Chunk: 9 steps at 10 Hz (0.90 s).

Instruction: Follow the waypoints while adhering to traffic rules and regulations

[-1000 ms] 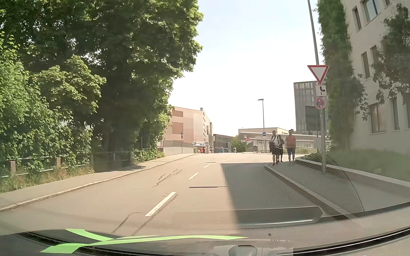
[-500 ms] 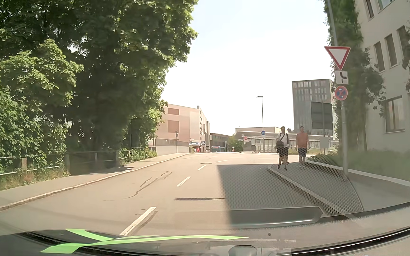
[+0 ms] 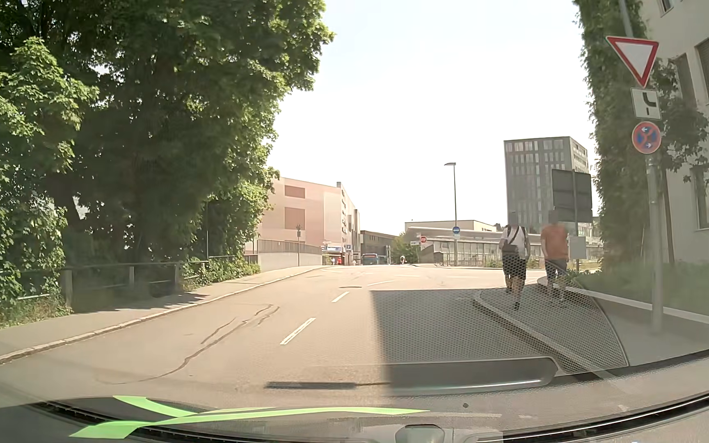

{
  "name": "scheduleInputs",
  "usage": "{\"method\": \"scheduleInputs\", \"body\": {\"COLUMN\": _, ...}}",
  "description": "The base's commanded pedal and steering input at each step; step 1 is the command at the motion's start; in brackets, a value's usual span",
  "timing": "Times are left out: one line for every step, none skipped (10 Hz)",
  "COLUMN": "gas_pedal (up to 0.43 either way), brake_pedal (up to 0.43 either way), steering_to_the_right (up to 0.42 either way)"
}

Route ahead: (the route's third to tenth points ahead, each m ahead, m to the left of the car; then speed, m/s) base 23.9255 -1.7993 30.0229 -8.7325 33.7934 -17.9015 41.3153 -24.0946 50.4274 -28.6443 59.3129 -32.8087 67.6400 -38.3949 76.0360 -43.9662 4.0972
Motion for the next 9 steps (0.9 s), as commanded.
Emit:
{"method": "scheduleInputs", "body": {"gas_pedal": 0.067, "brake_pedal": 0.0, "steering_to_the_right": 0.006}}
{"method": "scheduleInputs", "body": {"gas_pedal": 0.067, "brake_pedal": 0.0, "steering_to_the_right": 0.006}}
{"method": "scheduleInputs", "body": {"gas_pedal": 0.067, "brake_pedal": 0.0, "steering_to_the_right": 0.006}}
{"method": "scheduleInputs", "body": {"gas_pedal": 0.067, "brake_pedal": 0.0, "steering_to_the_right": 0.007}}
{"method": "scheduleInputs", "body": {"gas_pedal": 0.067, "brake_pedal": 0.0, "steering_to_the_right": 0.009}}
{"method": "scheduleInputs", "body": {"gas_pedal": 0.059, "brake_pedal": 0.0, "steering_to_the_right": 0.011}}
{"method": "scheduleInputs", "body": {"gas_pedal": 0.059, "brake_pedal": 0.0, "steering_to_the_right": 0.012}}
{"method": "scheduleInputs", "body": {"gas_pedal": 0.059, "brake_pedal": 0.0, "steering_to_the_right": 0.011}}
{"method": "scheduleInputs", "body": {"gas_pedal": 0.059, "brake_pedal": 0.0, "steering_to_the_right": 0.012}}
